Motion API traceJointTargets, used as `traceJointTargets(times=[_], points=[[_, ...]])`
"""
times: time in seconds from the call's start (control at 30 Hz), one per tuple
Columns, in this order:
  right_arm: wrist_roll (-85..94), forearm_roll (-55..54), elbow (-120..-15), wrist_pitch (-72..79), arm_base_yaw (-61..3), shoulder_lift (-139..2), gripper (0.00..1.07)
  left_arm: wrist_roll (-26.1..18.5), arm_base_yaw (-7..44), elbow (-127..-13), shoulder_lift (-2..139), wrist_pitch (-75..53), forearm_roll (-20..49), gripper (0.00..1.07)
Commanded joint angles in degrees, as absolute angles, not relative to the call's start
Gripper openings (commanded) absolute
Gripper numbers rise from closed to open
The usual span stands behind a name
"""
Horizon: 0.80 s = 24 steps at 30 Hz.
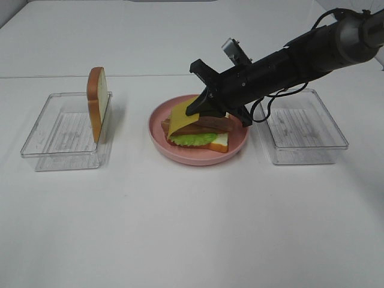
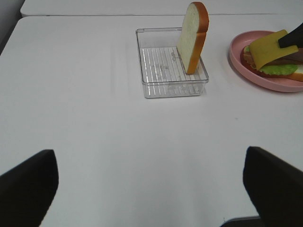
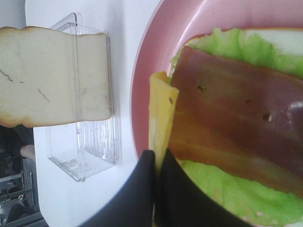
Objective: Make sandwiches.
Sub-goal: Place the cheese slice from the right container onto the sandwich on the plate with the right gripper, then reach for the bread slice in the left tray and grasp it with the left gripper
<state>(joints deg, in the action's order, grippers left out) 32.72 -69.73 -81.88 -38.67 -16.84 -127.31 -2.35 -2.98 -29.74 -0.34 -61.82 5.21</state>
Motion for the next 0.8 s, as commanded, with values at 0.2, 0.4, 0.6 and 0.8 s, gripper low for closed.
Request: traceJointTargets(times=[0.2, 0.4, 0.6, 0.8], points=[[32.72, -64.11, -82.33, -37.87, -16.67, -123.64, 0.49, -2.35, -2.86, -29.56, -1.43, -61.31, 6.02, 0.98], [28.48, -57.58, -82.33, -36.84, -16.67, -120.78, 0.64, -2.35, -2.86, -29.56, -1.43, -61.31, 6.02, 0.98], [19.65, -37.76, -82.33, -36.15, -16.67, -115.11, 0.87, -2.35, -2.86, -29.56, -1.43, -61.31, 6.02, 0.98], [11.12, -25.38, -82.33, -36.15, -16.67, -111.04, 0.95, -2.35, -2.86, -29.56, -1.43, -61.31, 6.02, 0.98]])
